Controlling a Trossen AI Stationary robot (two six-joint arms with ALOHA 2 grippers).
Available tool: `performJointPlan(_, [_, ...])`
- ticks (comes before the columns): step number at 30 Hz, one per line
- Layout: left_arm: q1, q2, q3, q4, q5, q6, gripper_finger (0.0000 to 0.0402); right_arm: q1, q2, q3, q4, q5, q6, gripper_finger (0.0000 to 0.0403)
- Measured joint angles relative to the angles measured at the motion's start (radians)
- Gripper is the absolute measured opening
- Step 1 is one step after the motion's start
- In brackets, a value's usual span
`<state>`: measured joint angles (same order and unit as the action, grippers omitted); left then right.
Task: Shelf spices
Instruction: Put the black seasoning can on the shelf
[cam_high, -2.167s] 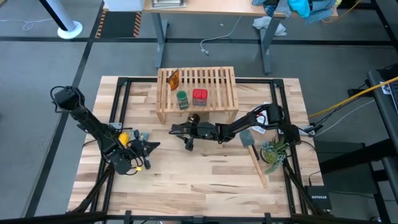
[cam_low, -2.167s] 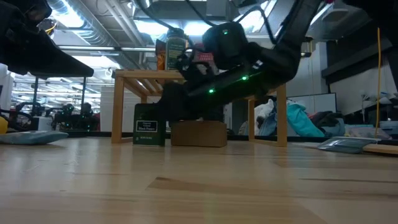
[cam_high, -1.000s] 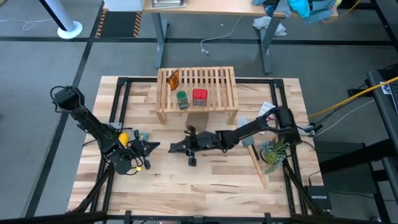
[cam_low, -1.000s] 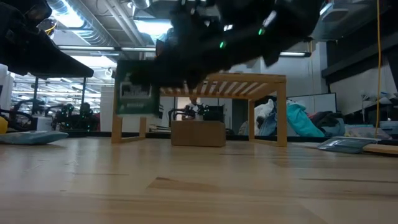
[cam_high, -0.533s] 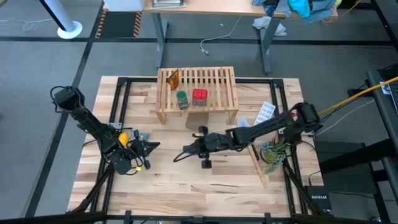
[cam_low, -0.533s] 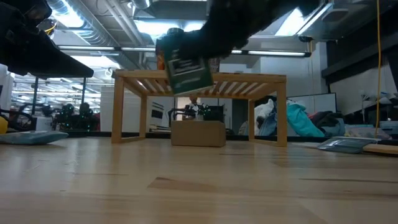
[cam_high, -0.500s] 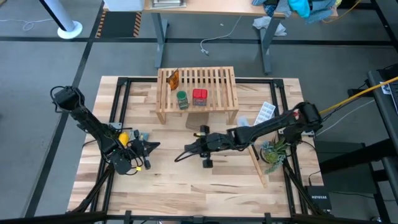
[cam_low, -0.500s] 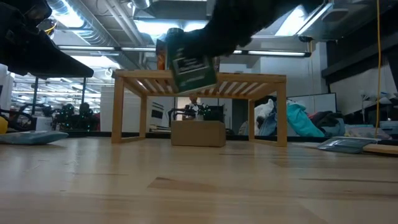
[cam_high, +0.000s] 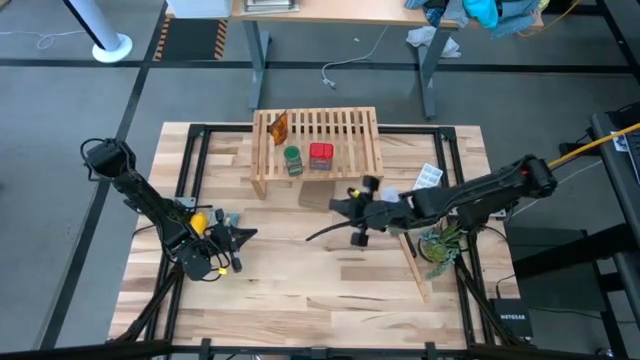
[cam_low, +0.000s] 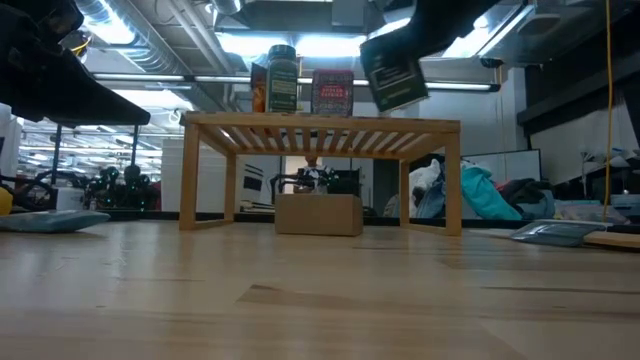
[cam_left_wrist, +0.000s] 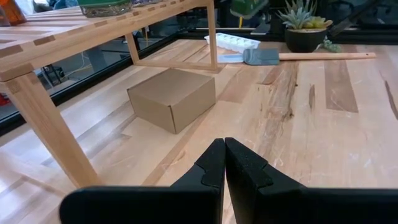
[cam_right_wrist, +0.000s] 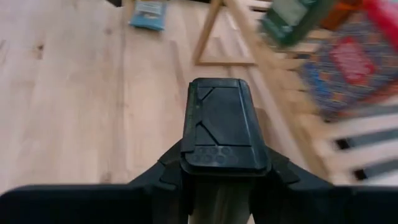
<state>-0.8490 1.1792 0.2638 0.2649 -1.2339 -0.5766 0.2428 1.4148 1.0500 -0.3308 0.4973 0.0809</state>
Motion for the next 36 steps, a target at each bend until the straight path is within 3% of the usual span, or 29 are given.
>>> performJointPlan(4, [0.000, 0.000, 0.000, -0.001, 0.000, -0.003, 0.0005, 0.000, -0.070, 0.000, -0.061, 0.022, 0.001, 0.0113])
performJointPlan(12, [0.000, 0.000, 0.000, -0.001, 0.000, -0.004, 0.0005, -0.002, -0.208, 0.000, -0.197, 0.174, -0.011, 0.0113])
performJointPlan(21, [0.000, 0.000, 0.000, -0.001, 0.000, -0.002, 0.0005, -0.076, -0.336, -0.005, -0.222, 0.144, -0.118, 0.0113])
performJointPlan(26, [0.000, 0.000, 0.000, -0.001, 0.000, 0.000, 0.0005, -0.211, -0.418, -0.126, -0.113, -0.037, -0.176, 0.0113])
performJointPlan(31, [0.000, 0.000, 0.000, -0.001, 0.000, -0.002, 0.0005, -0.363, -0.479, -0.304, 0.141, -0.329, -0.243, 0.0113])
performJointPlan(36, [0.000, 0.000, 0.000, -0.001, 0.000, -0.023, 0.0005, -0.497, -0.480, -0.390, 0.350, -0.583, -0.254, 0.0113])
